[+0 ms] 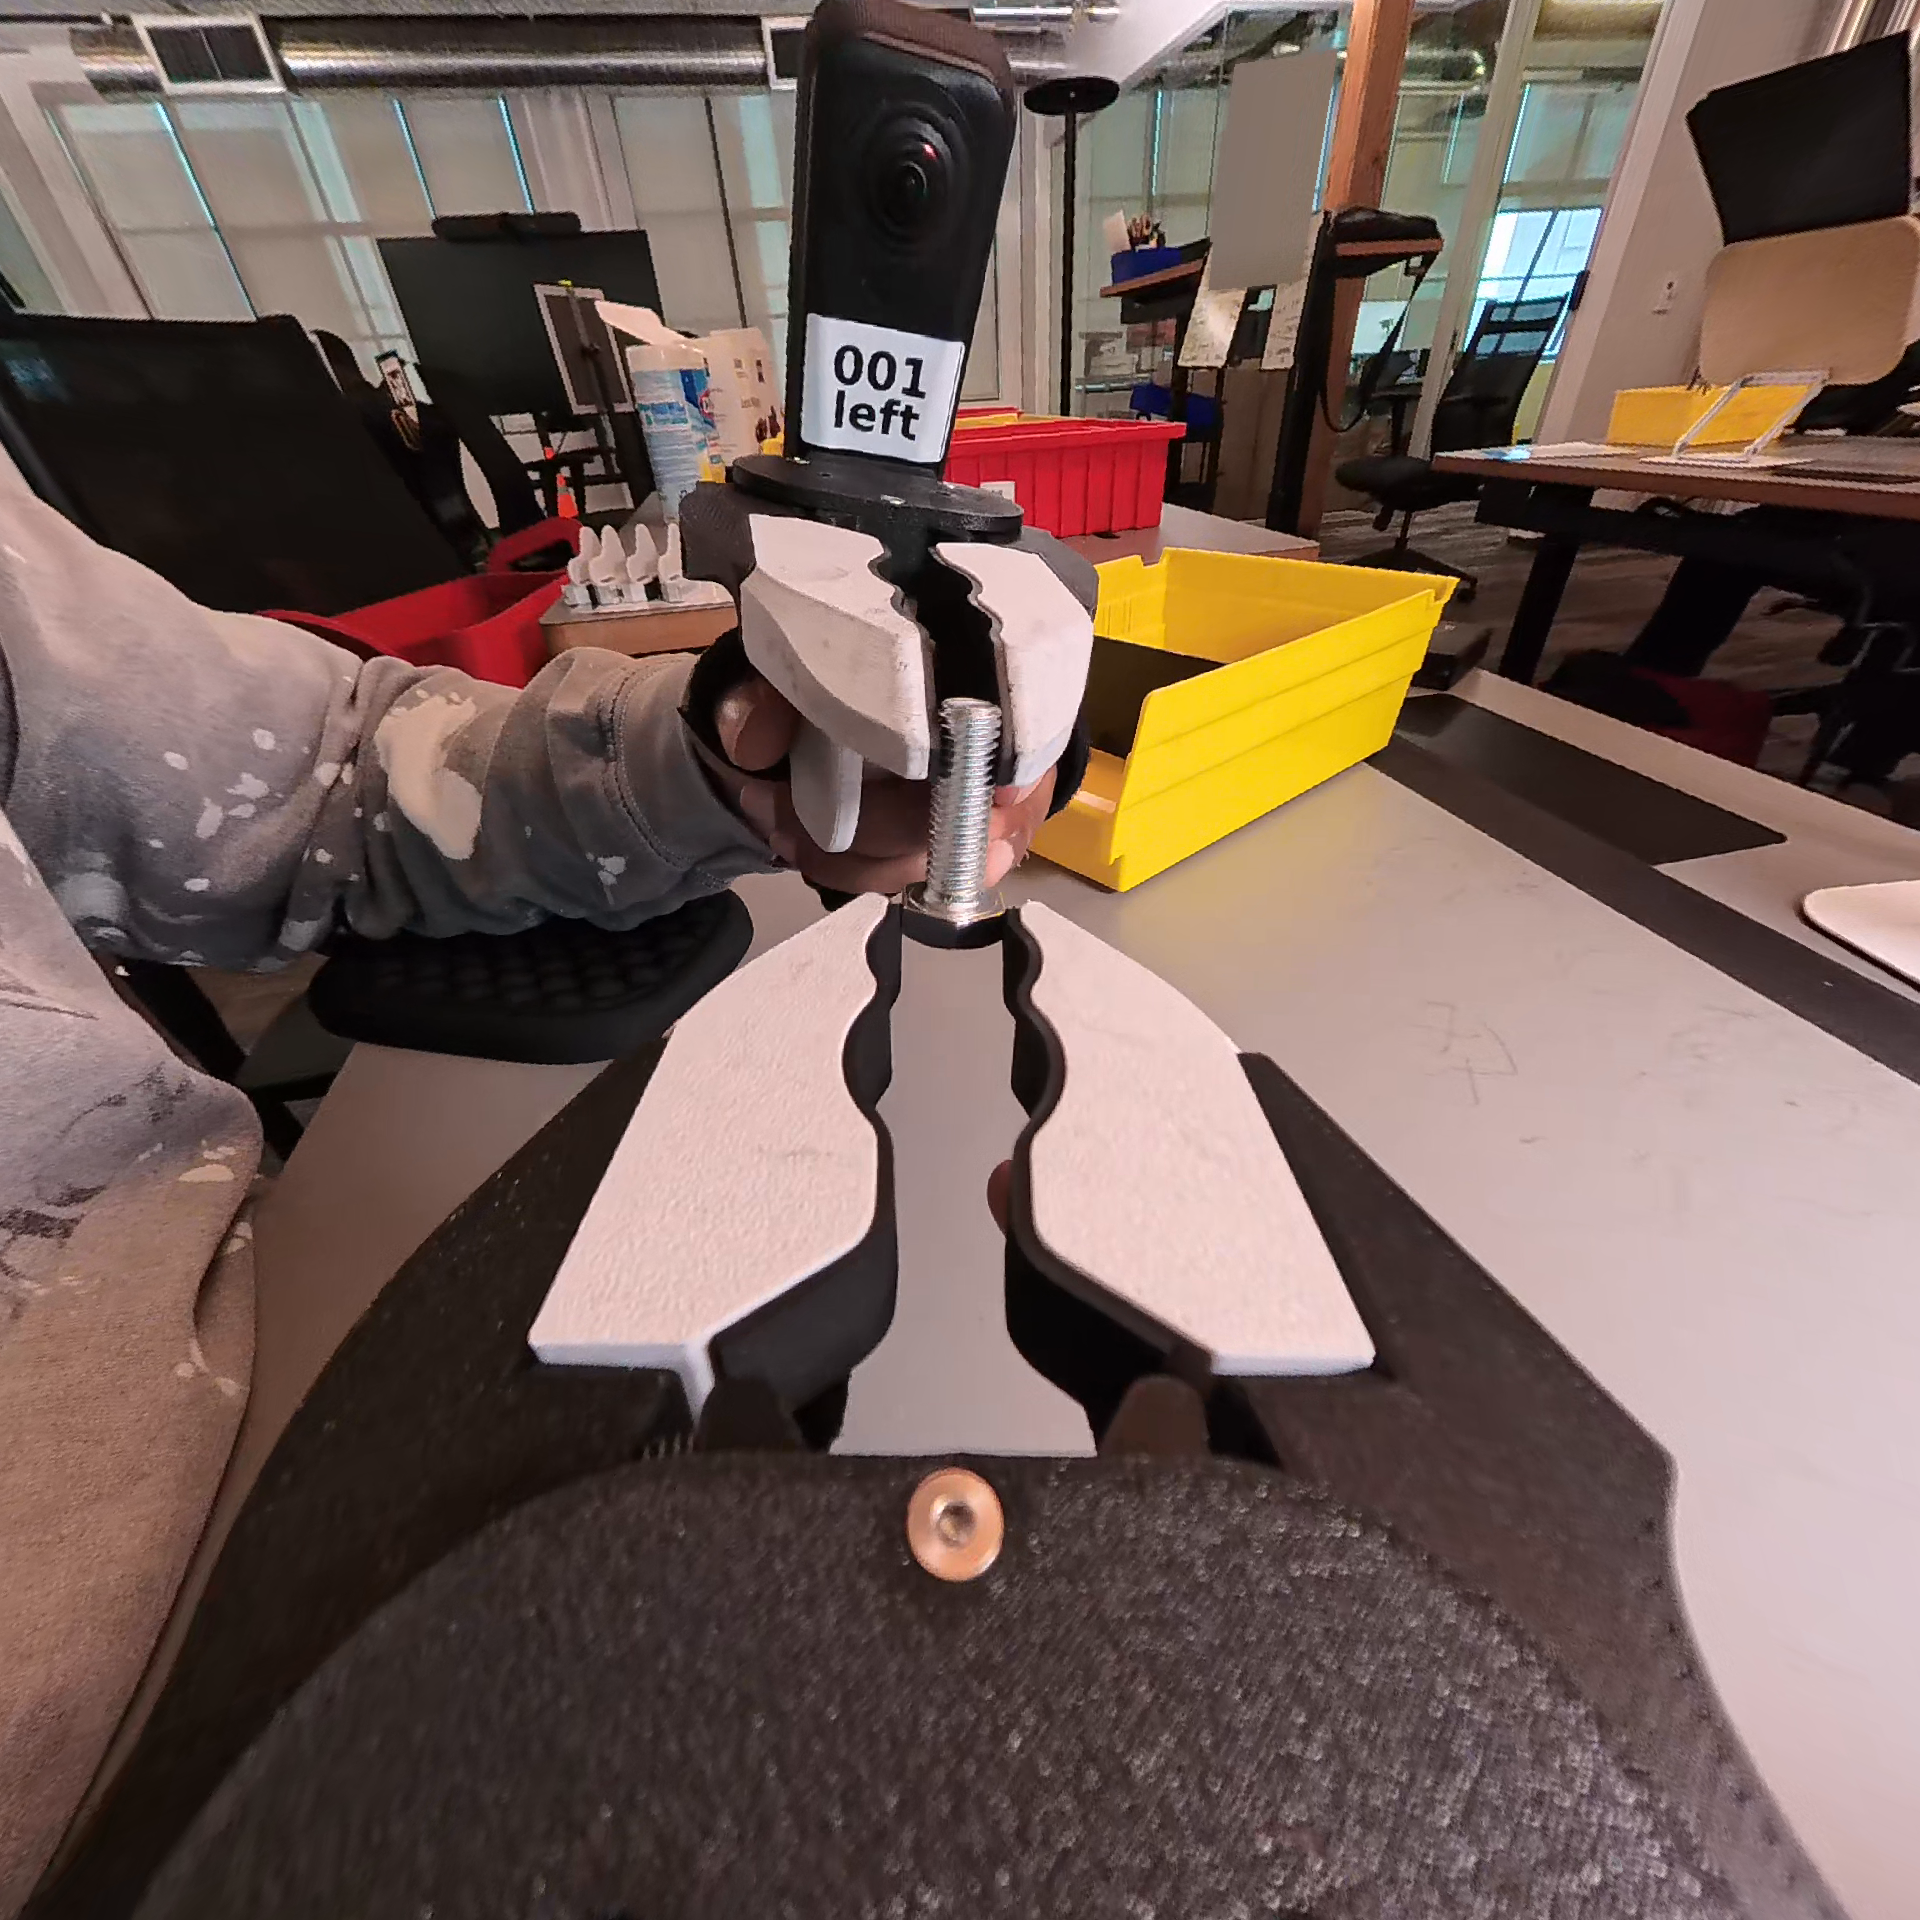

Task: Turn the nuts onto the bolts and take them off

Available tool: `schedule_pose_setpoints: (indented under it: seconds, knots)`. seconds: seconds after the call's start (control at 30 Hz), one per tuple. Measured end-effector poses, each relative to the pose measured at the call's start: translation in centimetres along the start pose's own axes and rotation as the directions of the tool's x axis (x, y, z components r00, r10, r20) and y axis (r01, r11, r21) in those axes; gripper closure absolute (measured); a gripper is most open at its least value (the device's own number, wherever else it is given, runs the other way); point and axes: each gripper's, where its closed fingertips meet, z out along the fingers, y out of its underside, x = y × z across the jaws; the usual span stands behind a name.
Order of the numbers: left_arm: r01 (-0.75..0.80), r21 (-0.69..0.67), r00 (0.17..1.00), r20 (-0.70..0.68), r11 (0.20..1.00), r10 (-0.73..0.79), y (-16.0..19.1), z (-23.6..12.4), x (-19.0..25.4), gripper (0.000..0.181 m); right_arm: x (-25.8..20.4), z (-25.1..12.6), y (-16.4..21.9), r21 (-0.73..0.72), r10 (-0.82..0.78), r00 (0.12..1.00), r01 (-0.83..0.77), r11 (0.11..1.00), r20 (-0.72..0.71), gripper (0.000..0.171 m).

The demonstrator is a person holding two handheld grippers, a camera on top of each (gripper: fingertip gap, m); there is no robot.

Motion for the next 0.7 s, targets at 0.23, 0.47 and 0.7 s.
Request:
schedule_pose_setpoints:
  seconds: [0.23,0.47,0.7]
  knots:
    - [0.009,0.016,1.0,-0.017,1.0,-0.008,-0.1,0.2,0.3,0.171,-0.2,0.0,-0.1,0.012,0.0,1.0,0.0,1.0,0.007,0.153]
    - [-0.002,0.022,1.0,-0.026,1.0,0.002,-0.3,0.3,0.6,0.171,-0.5,-0.2,-0.3,0.029,-0.011,1.0,0.011,1.0,0.021,0.153]
    - [-0.031,0.032,0.999,0.015,0.999,0.03,-1.9,-1.1,0.4,0.153,-0.6,-0.5,-0.9,0.064,-0.018,0.999,0.016,0.998,0.031,0.153]
